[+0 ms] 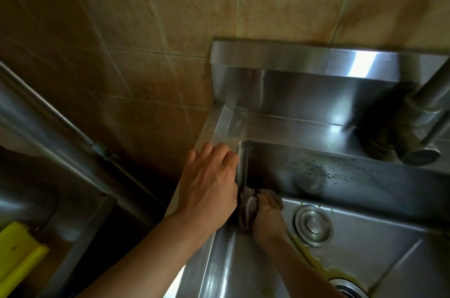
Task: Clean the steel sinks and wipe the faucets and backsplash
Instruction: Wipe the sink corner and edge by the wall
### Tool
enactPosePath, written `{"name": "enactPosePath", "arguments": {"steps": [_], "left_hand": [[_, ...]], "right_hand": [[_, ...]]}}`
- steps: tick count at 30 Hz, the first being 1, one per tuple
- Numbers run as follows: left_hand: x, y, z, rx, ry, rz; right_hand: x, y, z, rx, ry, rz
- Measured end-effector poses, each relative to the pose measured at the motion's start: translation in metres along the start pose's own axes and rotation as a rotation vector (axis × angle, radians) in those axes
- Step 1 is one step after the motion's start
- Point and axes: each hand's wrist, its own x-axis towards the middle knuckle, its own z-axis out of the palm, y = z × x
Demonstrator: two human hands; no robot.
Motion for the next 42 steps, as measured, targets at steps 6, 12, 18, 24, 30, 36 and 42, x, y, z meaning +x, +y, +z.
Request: {"name": "enactPosePath", "arguments": {"steps": [6,12,18,24,30,36,42], "left_hand": [[0.008,0.001,-0.004,-0.038,-0.048,-0.035],[0.03,-0.004,-0.007,-0.029,-0.096,-0.034],[0.041,0.001,-0.001,0.019,-0.117,-0.027],[0.048,0.015,0.001,0.059,-0.143,-0.021],[0.05,0.018,0.004,0.008,-0.137,-0.061],[0.053,0.011,0.009,-0.008,-0.119,-0.039],[0.048,0.011,0.006,-0.018,-0.118,-0.028]], "right_hand": [[-0.008,-0.026,-0.042,0.544,0.202,0.28],[0.011,-0.094,-0.055,1.026,0.193,0.284],[0.021,-0.092,-0.086,1.24,0.336,0.399],[0.015,0.03,-0.17,1.185,0.639,0.564],[0.031,0.004,-0.125,1.082,0.604,0.608],[0.048,-0.098,-0.039,1.209,0.217,0.61],[0.037,-0.028,-0.08,1.08,0.447,0.489]]}}
